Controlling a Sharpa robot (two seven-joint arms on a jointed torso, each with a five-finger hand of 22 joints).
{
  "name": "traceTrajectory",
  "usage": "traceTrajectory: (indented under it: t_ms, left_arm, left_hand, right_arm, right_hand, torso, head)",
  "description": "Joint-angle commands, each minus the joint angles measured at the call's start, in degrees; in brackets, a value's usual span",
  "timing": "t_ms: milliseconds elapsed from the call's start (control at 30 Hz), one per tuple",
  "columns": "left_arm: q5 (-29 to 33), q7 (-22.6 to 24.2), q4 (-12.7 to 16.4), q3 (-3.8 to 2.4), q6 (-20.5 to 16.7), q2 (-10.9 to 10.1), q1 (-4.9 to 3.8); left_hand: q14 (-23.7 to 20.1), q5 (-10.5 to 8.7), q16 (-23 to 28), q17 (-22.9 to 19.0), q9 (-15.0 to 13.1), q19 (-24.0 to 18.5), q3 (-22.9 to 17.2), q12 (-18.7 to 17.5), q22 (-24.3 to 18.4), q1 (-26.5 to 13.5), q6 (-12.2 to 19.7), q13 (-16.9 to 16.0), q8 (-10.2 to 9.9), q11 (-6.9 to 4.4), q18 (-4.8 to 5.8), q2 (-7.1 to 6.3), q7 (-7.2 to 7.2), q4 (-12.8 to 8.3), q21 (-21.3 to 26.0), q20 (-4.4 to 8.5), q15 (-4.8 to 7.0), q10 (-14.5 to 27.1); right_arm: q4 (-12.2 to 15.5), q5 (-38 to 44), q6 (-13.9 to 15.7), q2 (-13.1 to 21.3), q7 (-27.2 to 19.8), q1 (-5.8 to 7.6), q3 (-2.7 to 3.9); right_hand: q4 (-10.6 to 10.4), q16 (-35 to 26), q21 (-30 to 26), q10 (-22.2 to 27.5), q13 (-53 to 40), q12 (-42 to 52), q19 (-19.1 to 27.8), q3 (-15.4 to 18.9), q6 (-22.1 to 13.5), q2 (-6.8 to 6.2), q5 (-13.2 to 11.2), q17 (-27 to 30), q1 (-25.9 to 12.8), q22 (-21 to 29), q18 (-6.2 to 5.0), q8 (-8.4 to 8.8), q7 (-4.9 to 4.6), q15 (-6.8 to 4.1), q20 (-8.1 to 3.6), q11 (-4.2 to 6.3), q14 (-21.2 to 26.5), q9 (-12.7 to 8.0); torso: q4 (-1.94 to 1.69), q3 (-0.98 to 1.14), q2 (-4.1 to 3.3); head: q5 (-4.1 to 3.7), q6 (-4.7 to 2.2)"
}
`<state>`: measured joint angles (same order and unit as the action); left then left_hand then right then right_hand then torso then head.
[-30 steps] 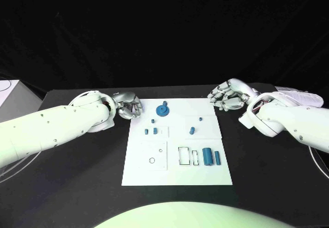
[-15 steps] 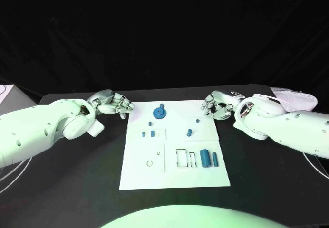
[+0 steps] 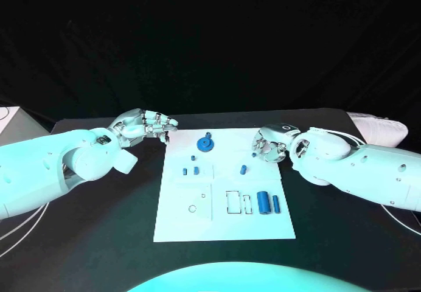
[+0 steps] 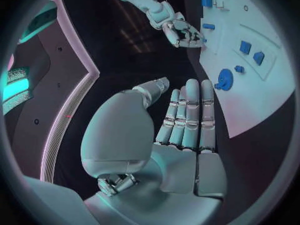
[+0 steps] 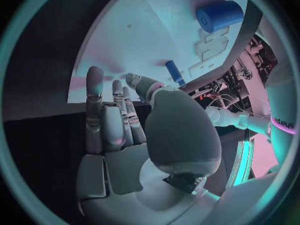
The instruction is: Assemble the parts on the task board
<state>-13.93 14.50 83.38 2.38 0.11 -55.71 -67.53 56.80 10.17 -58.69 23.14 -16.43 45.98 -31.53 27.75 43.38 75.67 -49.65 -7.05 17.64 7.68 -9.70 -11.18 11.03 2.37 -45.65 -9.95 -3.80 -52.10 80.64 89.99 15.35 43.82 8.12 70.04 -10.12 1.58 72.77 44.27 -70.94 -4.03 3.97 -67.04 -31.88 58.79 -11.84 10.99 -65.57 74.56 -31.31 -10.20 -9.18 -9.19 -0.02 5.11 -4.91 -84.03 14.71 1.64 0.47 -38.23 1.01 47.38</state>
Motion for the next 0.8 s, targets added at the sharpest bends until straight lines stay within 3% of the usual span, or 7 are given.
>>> traceTrajectory:
  t_ms: [33, 400, 800]
  left_arm:
    - [3.4, 2.9, 0.5, -0.04, 1.6, -0.1, -0.03]
    - [3.8, 2.8, 0.3, -0.03, 1.6, -0.2, -0.03]
    - [3.8, 2.6, 0.3, -0.03, 1.7, 0.0, -0.03]
  left_hand:
    - [0.0, 0.09, 0.3, -0.1, -0.1, 0.4, 0.3, -0.3, -0.1, -0.5, 0.4, 0.1, 0.2, 0.11, -0.80, 0.04, 0.07, -0.1, 0.2, 0.00, -0.10, 0.4]
    - [0.0, 0.11, 0.3, -0.1, -0.1, 0.6, 0.4, -0.4, -0.3, -0.4, 0.4, 0.1, 0.2, 0.15, -0.81, 0.11, 0.16, 0.0, 0.5, 0.00, -0.12, 0.4]
    - [-0.1, 0.15, 0.5, -0.1, -0.1, 0.8, 0.5, -0.4, -0.7, -0.1, 0.5, 0.2, 0.2, 0.25, -0.80, 0.32, 0.30, 0.0, 0.9, -0.02, -0.20, 0.6]
  right_arm:
    - [0.2, 3.7, -0.2, -0.3, 2.8, -0.14, 0.00]
    - [2.6, 4.9, -1.6, -0.7, 4.0, -0.64, -0.03]
    - [1.6, 7.4, -2.3, -1.5, 5.5, -1.46, -0.10]
  right_hand:
    - [-0.1, 0.6, 0.7, 0.0, -0.1, -0.3, -0.7, -0.4, -0.1, -0.53, -0.1, -0.5, -0.3, -0.6, 0.17, 0.37, 0.16, 0.19, 0.03, -0.02, -2.6, 0.1]
    - [-0.3, 1.6, 1.9, 0.1, -0.1, -0.3, -1.4, -0.6, -0.1, -0.73, 0.0, -1.5, -0.4, -2.2, 0.44, 0.41, 0.14, 0.21, 0.10, -0.03, -2.7, 0.2]
    - [-0.3, 2.4, 2.8, 0.2, -0.1, -0.3, -1.7, -1.2, 1.0, -0.83, -0.1, -1.9, 0.0, -3.3, 0.57, -0.14, 0.06, 0.17, 0.28, -0.06, -2.5, 0.7]
  torso:
    - [0.05, 0.05, -0.02]
    - [0.09, 0.14, 0.05]
    - [0.04, 0.24, -0.03]
  head:
    - [-0.03, 0.16]
    - [-0.26, 0.39]
    - [-0.68, 0.43]
